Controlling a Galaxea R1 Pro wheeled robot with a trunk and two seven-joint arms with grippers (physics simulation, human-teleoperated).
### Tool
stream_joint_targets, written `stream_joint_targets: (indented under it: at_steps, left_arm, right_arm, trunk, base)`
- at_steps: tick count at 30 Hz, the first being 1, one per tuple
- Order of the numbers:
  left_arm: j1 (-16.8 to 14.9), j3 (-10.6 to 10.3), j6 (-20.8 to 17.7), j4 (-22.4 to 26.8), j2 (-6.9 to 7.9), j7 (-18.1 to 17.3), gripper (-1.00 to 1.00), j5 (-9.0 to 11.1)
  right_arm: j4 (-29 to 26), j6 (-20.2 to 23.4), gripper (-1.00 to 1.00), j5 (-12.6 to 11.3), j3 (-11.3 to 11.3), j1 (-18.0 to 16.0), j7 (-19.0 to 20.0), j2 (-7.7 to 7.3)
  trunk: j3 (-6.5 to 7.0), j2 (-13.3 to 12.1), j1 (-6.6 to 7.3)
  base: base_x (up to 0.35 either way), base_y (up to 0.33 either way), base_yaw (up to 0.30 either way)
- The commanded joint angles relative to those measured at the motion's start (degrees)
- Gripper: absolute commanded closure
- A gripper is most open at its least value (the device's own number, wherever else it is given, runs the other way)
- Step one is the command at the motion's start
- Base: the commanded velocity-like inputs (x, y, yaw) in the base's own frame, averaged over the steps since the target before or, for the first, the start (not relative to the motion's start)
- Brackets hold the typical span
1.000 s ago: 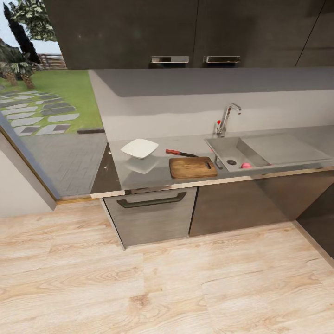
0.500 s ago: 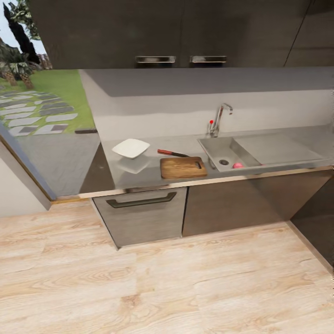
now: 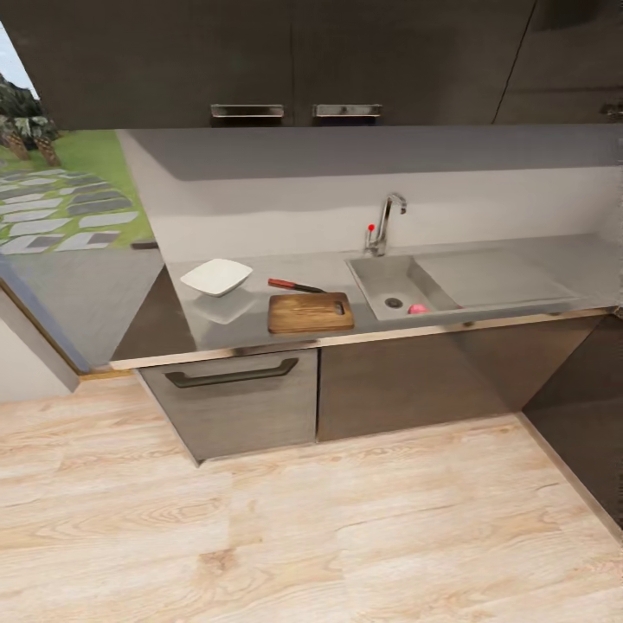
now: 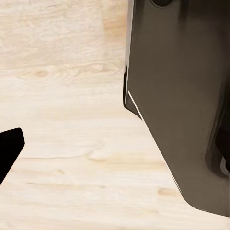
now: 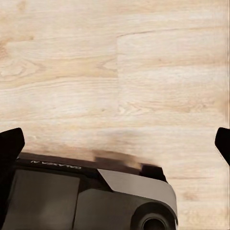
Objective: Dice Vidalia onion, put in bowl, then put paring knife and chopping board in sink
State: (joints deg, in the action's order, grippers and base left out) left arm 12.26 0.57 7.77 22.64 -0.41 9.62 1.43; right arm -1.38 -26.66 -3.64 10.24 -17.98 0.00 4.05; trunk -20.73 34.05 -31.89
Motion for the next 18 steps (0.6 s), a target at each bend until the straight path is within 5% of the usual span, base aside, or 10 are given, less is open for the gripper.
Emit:
stream_joint_targets:
  at_steps: [1, 18]
  left_arm:
    - [0.0, 0.0, 0.1, 0.1, -0.03, 0.1, -1.0, 0.2]
    - [0.0, 0.0, 0.1, 0.1, -0.15, 0.1, -1.0, 0.1]
  right_arm:
    - [0.1, -0.2, -1.0, -0.4, 0.4, 0.0, 0.0, 0.0]
    - [0.1, -0.2, -1.0, -0.3, 0.4, 0.0, -0.2, -0.01]
  trunk:
    - [-0.06, 0.1, -0.02]
    - [0.49, 0.1, -0.02]
  base:
    - [0.0, -0.308, 0.0]
    - [0.0, -0.308, 0.0]
